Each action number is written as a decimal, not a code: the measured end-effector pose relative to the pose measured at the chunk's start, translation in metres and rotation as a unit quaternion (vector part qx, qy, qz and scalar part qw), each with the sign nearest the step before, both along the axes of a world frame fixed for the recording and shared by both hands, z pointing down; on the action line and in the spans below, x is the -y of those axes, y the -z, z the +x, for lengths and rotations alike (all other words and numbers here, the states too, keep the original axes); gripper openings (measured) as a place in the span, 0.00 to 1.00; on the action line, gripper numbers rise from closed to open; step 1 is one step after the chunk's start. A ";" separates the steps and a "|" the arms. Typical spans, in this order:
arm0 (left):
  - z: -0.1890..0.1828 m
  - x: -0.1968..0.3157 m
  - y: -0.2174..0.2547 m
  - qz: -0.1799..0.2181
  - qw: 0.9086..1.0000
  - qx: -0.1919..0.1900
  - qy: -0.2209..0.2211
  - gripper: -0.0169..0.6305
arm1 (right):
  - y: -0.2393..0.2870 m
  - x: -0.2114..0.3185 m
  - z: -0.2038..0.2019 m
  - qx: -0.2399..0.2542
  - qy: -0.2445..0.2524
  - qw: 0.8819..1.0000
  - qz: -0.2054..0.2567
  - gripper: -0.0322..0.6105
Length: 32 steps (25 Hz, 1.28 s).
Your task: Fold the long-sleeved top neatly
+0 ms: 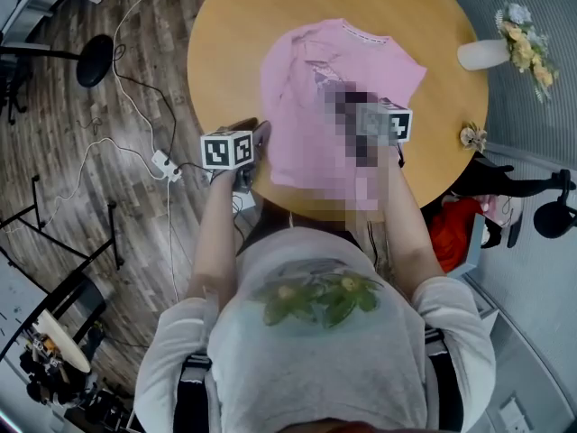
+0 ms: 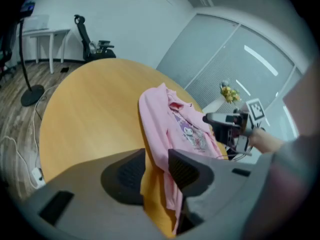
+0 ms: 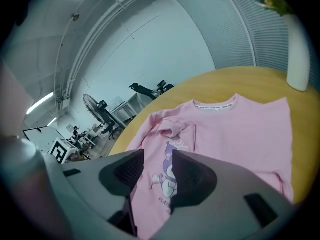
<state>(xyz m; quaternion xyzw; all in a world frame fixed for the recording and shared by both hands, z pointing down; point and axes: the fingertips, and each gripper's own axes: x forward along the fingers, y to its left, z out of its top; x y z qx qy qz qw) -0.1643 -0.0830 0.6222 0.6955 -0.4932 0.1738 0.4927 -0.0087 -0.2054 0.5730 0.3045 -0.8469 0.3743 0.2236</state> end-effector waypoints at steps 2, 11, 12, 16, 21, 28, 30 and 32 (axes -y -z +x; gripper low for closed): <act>-0.001 0.002 -0.005 -0.012 0.999 -0.037 0.017 0.22 | 0.000 -0.018 0.010 0.004 -0.009 1.000 -0.006 0.32; 0.008 0.000 -0.020 -0.029 0.992 -0.101 0.069 0.05 | -0.002 -0.065 0.039 0.011 -0.030 0.999 -0.019 0.32; 0.006 0.001 -0.018 -0.023 0.992 -0.098 0.075 0.04 | -0.001 -0.067 0.040 0.013 -0.029 0.999 -0.018 0.32; -0.012 0.010 0.006 0.014 0.996 -0.050 0.071 0.04 | 0.000 -0.073 0.043 0.017 -0.017 1.000 -0.013 0.32; -0.059 0.025 0.042 0.050 0.994 0.059 0.075 0.04 | -0.004 -0.077 0.045 0.020 -0.003 1.000 -0.012 0.32; -0.113 0.039 0.056 0.048 0.985 0.140 0.086 0.04 | 0.002 -0.077 0.043 0.029 -0.009 1.000 -0.008 0.32; -0.113 0.038 0.050 0.042 0.986 0.141 0.075 0.04 | 0.004 -0.075 0.043 0.027 -0.014 1.000 -0.006 0.32; -0.111 0.034 0.044 0.035 0.988 0.136 0.060 0.14 | 0.006 -0.072 0.042 0.026 -0.023 0.999 -0.003 0.32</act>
